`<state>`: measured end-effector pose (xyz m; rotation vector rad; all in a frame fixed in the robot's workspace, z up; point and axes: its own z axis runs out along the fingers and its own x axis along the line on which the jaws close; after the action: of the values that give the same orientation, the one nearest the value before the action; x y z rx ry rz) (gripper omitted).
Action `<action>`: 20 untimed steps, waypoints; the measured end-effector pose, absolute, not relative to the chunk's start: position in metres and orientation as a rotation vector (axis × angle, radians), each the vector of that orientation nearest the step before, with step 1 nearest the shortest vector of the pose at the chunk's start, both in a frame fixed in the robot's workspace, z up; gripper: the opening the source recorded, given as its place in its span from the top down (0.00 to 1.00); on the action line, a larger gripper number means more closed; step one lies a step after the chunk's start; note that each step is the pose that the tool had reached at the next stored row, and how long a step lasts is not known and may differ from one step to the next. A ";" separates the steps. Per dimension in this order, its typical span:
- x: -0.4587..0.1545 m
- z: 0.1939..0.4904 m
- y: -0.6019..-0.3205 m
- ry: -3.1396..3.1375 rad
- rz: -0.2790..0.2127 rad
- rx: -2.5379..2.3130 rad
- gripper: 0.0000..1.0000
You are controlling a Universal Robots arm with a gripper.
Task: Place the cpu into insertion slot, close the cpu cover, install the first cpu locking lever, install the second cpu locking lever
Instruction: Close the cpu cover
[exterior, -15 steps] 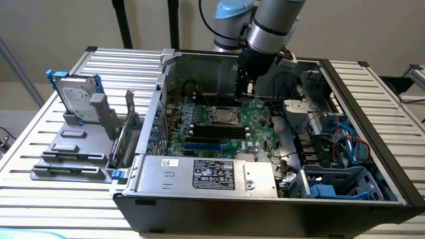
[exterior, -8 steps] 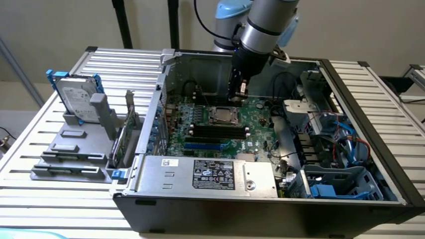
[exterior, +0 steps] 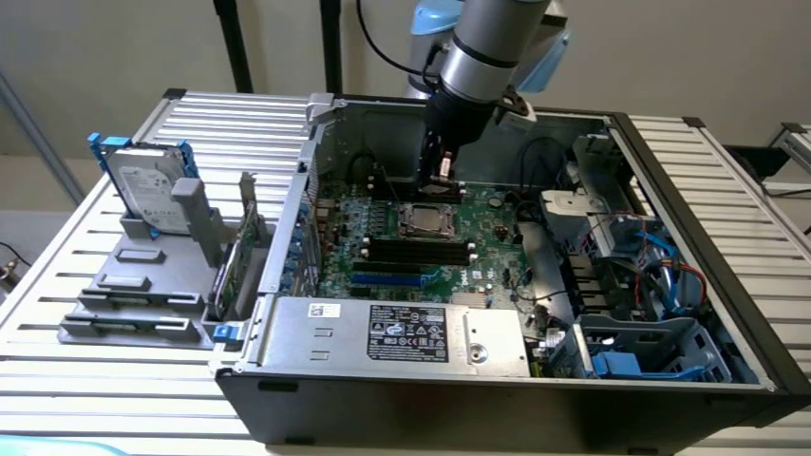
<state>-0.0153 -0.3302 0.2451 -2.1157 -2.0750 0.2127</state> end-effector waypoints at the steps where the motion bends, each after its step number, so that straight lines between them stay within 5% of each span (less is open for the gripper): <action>1: -0.018 0.245 -0.330 -2.074 0.214 -2.115 0.89; 20: -0.035 0.231 -0.334 -2.065 0.217 -2.103 0.89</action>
<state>-0.0347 -0.3339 0.2307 -2.1035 -2.0650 0.2172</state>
